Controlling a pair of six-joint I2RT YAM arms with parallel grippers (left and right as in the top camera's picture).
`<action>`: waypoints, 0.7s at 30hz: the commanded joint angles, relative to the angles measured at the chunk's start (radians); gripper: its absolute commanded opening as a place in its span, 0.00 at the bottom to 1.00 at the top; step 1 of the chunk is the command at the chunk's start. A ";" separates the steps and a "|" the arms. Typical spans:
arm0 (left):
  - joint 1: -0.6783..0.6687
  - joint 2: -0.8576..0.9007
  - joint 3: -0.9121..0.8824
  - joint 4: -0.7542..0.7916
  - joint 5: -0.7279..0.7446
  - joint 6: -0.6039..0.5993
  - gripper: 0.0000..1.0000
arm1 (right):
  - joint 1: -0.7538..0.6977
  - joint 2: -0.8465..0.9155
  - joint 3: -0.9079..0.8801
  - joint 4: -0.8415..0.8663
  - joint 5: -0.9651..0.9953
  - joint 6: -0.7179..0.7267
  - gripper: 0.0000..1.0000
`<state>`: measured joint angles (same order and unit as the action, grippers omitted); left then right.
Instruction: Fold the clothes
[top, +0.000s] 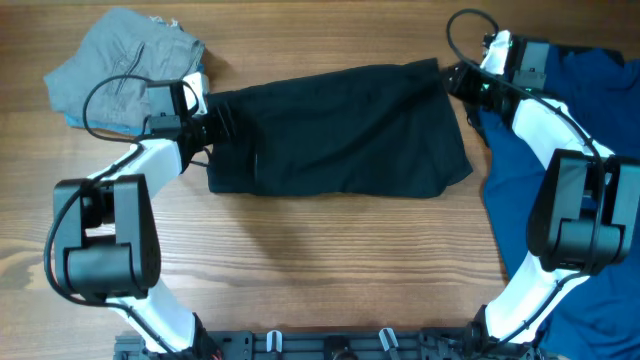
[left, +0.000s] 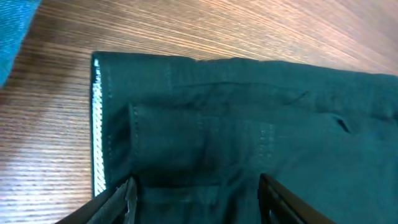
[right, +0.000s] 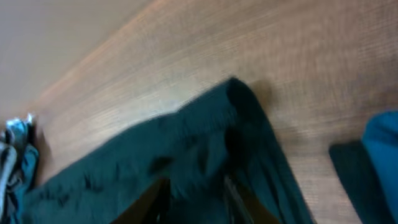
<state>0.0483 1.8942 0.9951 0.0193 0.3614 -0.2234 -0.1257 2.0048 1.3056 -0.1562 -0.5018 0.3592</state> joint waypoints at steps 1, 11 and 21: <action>0.003 0.023 0.011 0.045 -0.135 -0.002 0.61 | 0.028 0.002 0.013 -0.117 -0.028 -0.210 0.39; 0.011 0.061 0.021 0.139 -0.083 0.003 0.57 | 0.040 0.002 0.013 -0.171 -0.011 -0.225 0.41; 0.029 0.070 0.035 0.154 0.061 -0.047 0.25 | 0.040 0.002 0.013 -0.171 0.012 -0.225 0.41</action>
<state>0.0601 1.9759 1.0019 0.1658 0.3851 -0.2432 -0.0856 2.0048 1.3090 -0.3290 -0.5030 0.1543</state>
